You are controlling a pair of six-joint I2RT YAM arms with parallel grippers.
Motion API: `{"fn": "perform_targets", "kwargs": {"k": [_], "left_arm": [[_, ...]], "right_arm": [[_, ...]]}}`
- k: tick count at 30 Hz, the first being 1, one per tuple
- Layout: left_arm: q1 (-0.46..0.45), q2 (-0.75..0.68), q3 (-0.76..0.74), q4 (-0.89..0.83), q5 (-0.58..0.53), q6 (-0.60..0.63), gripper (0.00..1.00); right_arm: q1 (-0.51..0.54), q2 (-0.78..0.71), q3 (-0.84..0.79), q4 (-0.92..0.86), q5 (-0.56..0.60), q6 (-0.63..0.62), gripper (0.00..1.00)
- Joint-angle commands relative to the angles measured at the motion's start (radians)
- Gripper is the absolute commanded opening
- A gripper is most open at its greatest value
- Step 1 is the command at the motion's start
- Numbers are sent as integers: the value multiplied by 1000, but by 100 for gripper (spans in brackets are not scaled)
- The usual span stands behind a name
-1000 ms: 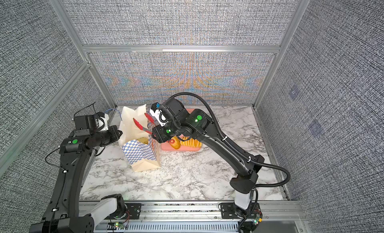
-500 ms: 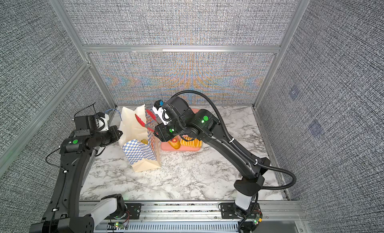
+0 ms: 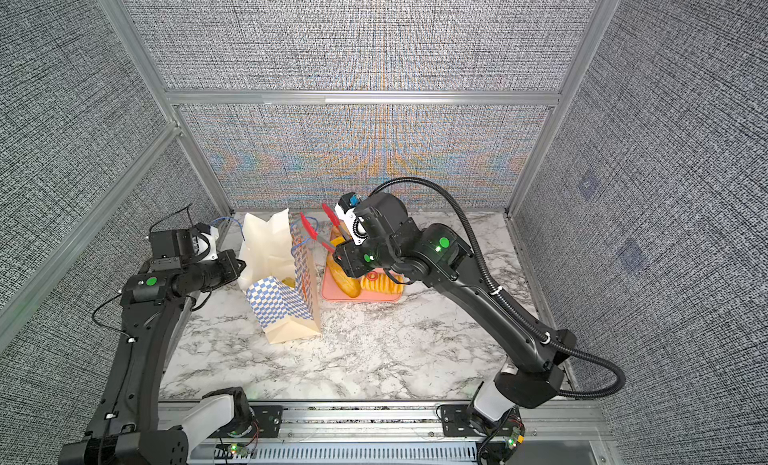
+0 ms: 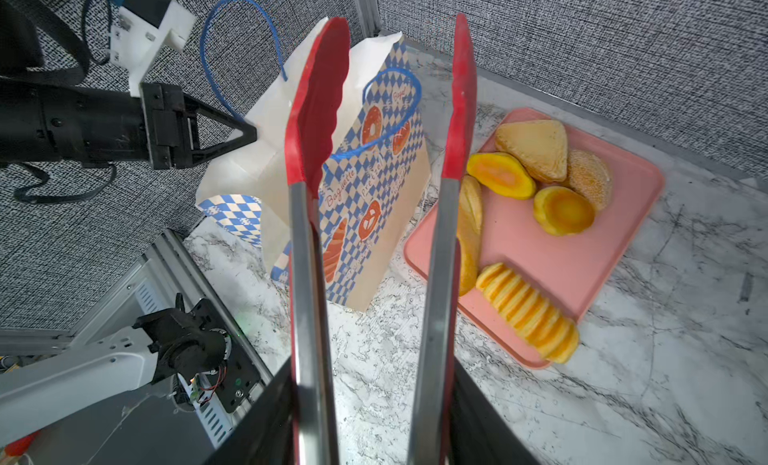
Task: Place the fake bread into the paper bag
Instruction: 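Open the tongs and move them back over the pink tray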
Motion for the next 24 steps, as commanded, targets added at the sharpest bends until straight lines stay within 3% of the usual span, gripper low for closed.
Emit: {"fn": "perform_targets", "kwargs": {"k": [1, 14, 24], "left_arm": [[0, 2, 8, 18, 6, 0, 0], [0, 5, 7, 21, 8, -3, 0], [0, 10, 7, 21, 7, 0, 0]], "right_arm": [[-25, -39, -42, 55, 20, 14, 53], [-190, -156, -283, 61, -42, 29, 53], [-211, -81, -355, 41, -59, -16, 53]]}}
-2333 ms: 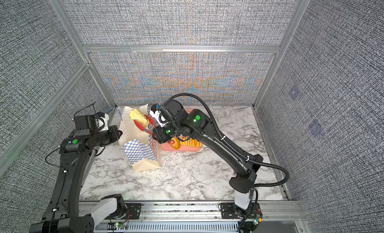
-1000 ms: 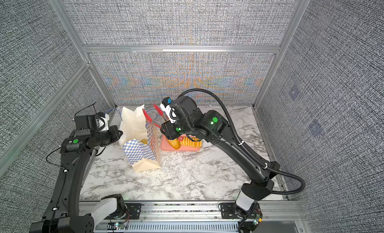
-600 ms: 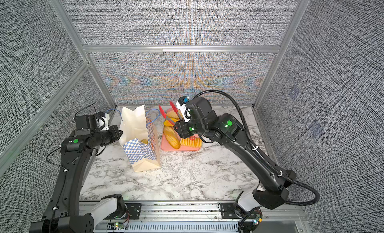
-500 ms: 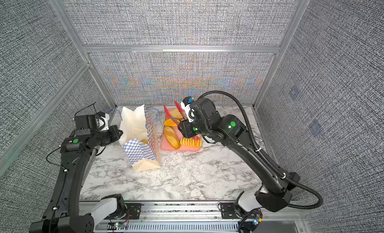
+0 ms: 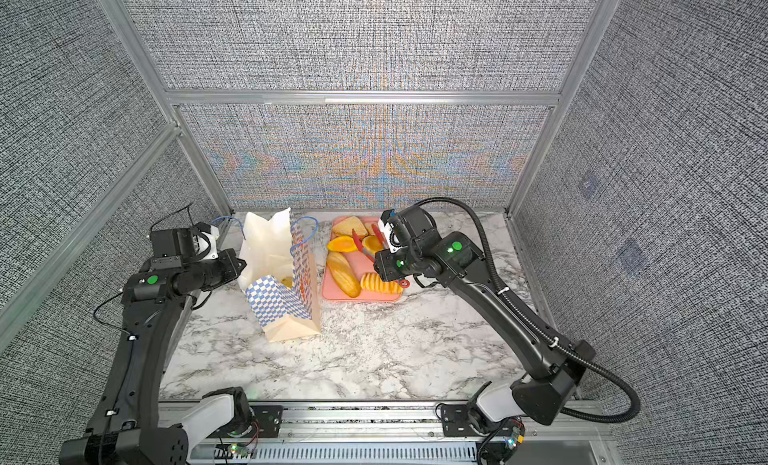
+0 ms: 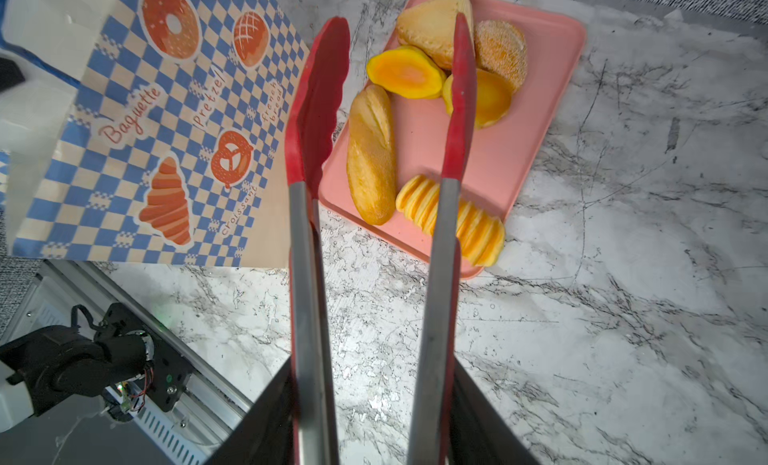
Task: Place the fake bread into the paper bag
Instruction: 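Open the tongs and move them back over the pink tray, then close the tongs on the golden baguette with the right gripper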
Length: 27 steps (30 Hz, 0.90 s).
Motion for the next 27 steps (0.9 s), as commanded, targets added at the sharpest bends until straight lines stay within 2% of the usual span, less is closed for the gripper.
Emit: {"fn": "perform_targets", "kwargs": {"k": [1, 16, 27], "left_arm": [[1, -1, 6, 13, 5, 4, 0], [1, 0, 4, 9, 3, 10, 0], [0, -6, -3, 13, 4, 8, 0]], "right_arm": [[0, 23, -5, 16, -10, -28, 53], [22, 167, 6, 17, -47, -78, 53], [55, 314, 91, -27, -61, -111, 53]]}}
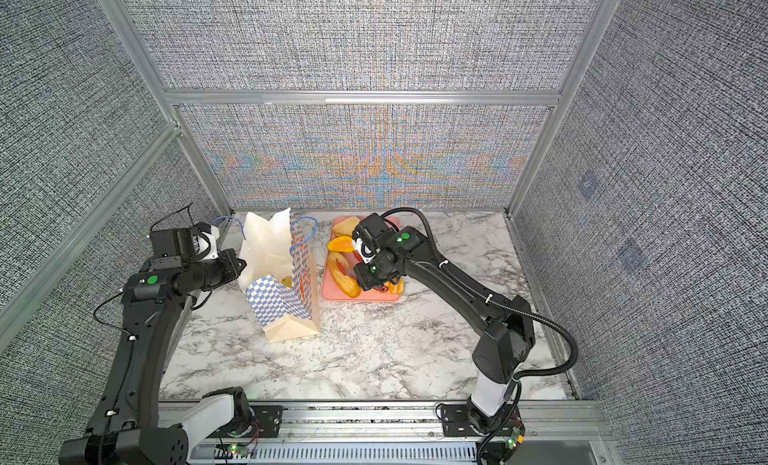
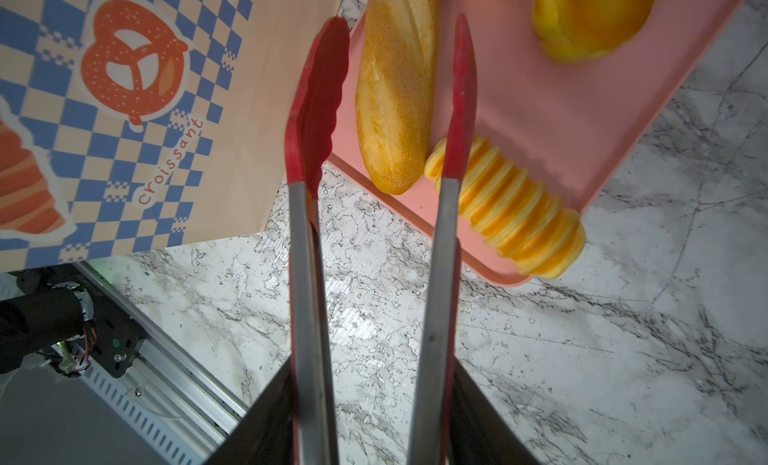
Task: Place the fake bread into the paper bag
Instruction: 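Close the tongs on the golden baguette with the right gripper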
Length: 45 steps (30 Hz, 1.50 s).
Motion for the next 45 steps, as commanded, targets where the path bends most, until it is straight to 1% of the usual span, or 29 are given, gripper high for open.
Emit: {"fn": "perform_targets", "kwargs": {"k": [1, 29, 38, 45], "left_arm": [[0, -6, -4, 14, 3, 5, 0], [0, -12, -24, 15, -7, 14, 0], [0, -11, -26, 15, -7, 15, 0], [1, -11, -27, 15, -8, 18, 0]], "right_arm": [[8, 29, 25, -10, -6, -21, 53], [20, 205, 94, -18, 10, -47, 65], [19, 256, 117, -17, 29, -53, 66], [19, 287, 124, -18, 55, -52, 63]]}}
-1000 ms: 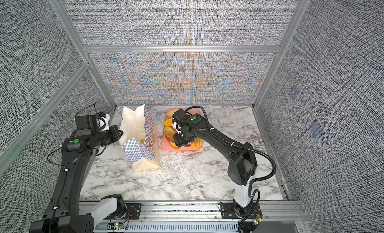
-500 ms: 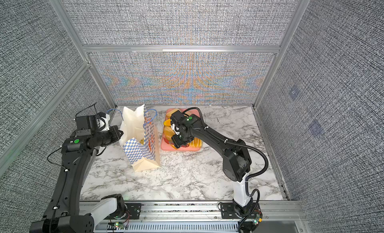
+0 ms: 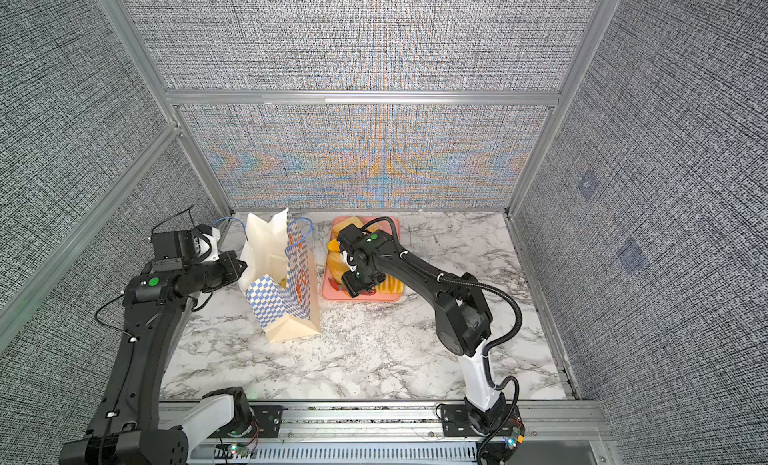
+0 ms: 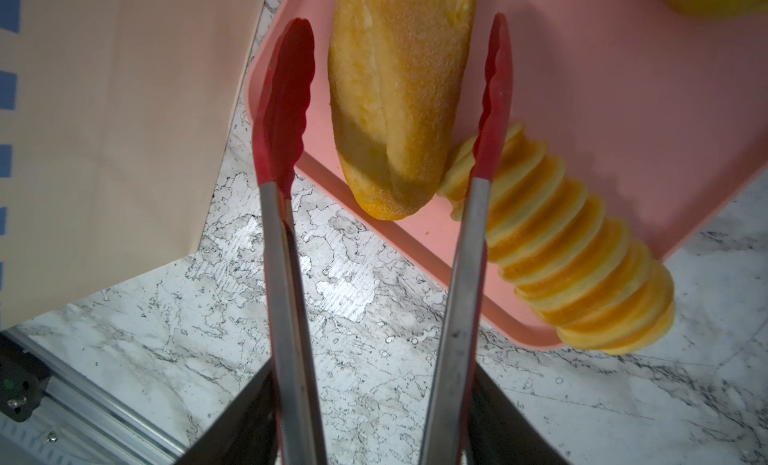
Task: Place the fake bread into the paper bag
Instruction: 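Close the tongs on the golden baguette with the right gripper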
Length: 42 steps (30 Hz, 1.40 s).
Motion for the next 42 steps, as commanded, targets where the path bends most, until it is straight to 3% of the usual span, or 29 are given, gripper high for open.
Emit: {"fn": "perform_targets", "kwargs": {"k": [1, 18, 37, 42], "left_arm": [[0, -1, -3, 6, -8, 8, 0], [1, -2, 0, 5, -8, 6, 0], [1, 2, 9, 9, -2, 7, 0], [0, 0, 14, 7, 1, 14, 4]], "right_arm": [[1, 10, 13, -3, 24, -6, 63], [1, -12, 0, 8, 25, 0, 46], [1, -139, -40, 28, 14, 37, 43], [-2, -184, -47, 26, 17, 50, 43]]}}
